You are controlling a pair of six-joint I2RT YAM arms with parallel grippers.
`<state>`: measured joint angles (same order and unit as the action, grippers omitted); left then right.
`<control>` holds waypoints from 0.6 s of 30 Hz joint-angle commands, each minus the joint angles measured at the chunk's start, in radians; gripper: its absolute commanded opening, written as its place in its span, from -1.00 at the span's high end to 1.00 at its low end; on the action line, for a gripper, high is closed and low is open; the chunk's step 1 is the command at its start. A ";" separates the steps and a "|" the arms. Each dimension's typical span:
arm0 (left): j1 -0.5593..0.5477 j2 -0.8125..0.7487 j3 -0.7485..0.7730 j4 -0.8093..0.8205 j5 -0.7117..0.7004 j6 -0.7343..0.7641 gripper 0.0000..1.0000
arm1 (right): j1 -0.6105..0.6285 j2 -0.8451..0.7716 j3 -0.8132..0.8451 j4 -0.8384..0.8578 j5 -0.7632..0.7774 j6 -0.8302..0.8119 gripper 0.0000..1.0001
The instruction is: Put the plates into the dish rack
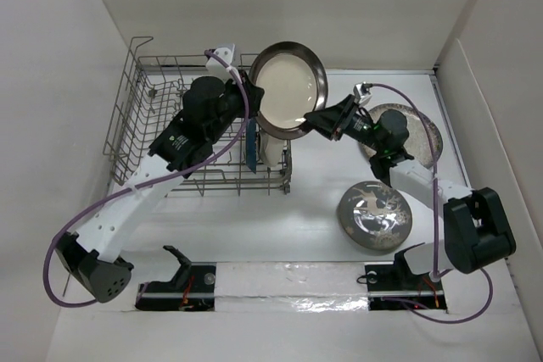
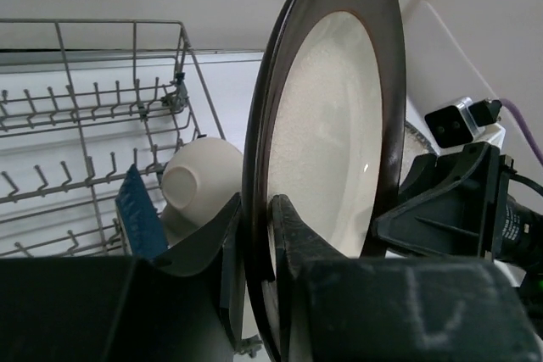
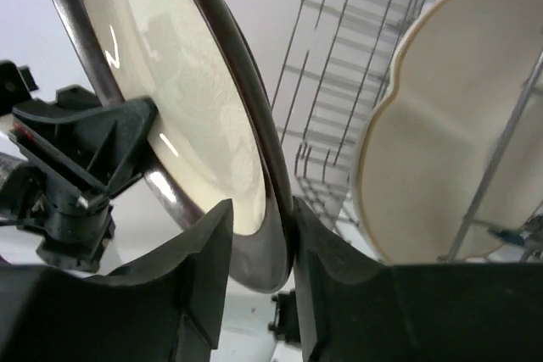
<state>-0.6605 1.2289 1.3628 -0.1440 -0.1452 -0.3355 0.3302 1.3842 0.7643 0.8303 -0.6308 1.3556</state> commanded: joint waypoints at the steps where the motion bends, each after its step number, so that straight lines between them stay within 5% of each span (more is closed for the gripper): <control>1: -0.008 -0.084 0.016 0.058 -0.033 0.049 1.00 | 0.040 -0.002 0.076 0.144 -0.055 -0.047 -0.11; 9: -0.008 -0.114 0.133 -0.069 -0.214 0.127 1.00 | 0.030 -0.062 0.079 0.015 -0.055 -0.156 -0.74; 18: -0.008 -0.111 0.243 -0.218 -0.501 0.184 1.00 | -0.049 -0.224 0.073 -0.384 0.000 -0.436 -0.91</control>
<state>-0.6716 1.1728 1.5345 -0.4610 -0.5007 -0.1635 0.3046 1.2072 0.8070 0.5697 -0.6487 1.0595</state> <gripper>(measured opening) 0.104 0.954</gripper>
